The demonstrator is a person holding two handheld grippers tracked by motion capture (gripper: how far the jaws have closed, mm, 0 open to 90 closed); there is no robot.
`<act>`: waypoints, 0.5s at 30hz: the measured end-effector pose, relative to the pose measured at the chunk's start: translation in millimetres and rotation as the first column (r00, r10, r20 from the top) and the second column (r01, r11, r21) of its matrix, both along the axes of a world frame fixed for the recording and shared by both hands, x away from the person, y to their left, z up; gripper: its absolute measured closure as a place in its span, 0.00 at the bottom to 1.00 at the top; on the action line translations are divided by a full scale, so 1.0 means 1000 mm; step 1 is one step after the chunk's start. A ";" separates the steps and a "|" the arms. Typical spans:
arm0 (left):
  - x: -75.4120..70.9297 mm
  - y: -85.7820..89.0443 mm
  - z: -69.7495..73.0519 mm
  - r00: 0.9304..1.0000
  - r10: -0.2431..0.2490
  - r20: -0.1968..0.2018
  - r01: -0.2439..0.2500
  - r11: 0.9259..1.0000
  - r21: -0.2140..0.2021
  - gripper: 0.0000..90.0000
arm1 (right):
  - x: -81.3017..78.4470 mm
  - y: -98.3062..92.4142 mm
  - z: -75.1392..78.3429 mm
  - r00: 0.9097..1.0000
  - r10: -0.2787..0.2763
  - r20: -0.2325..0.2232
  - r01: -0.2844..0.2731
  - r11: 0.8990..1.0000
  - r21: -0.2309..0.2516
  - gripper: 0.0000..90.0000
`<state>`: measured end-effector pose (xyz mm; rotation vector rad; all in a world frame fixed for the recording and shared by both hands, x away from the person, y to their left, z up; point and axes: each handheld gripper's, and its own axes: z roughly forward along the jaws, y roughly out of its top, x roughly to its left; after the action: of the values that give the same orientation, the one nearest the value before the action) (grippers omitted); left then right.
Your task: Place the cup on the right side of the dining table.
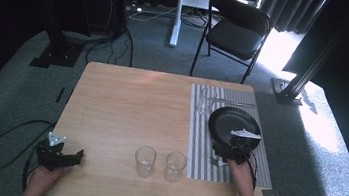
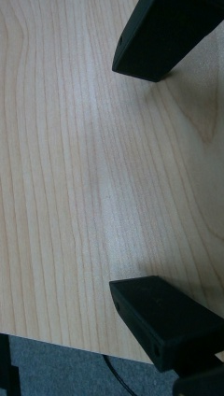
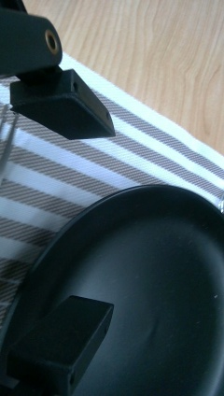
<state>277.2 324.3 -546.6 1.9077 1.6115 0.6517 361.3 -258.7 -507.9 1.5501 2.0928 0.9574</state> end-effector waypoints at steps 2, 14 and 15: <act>0.000 0.000 0.000 1.000 0.000 0.000 0.000 1.000 0.000 0.01 | -0.004 -0.003 -0.001 1.000 -0.005 0.001 0.005 1.000 0.007 0.15; 0.000 0.000 0.000 1.000 0.000 0.001 0.000 1.000 -0.001 0.01 | -0.028 -0.020 -0.007 0.999 -0.039 0.028 0.039 0.999 0.024 0.14; 0.000 0.000 0.000 1.000 0.001 0.001 -0.001 1.000 -0.001 0.01 | -0.032 -0.027 -0.010 0.998 -0.064 0.024 0.063 0.998 0.029 0.14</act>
<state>277.2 324.2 -546.7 1.9053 1.6117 0.6518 329.2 -285.3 -517.6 1.6006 2.0093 0.9825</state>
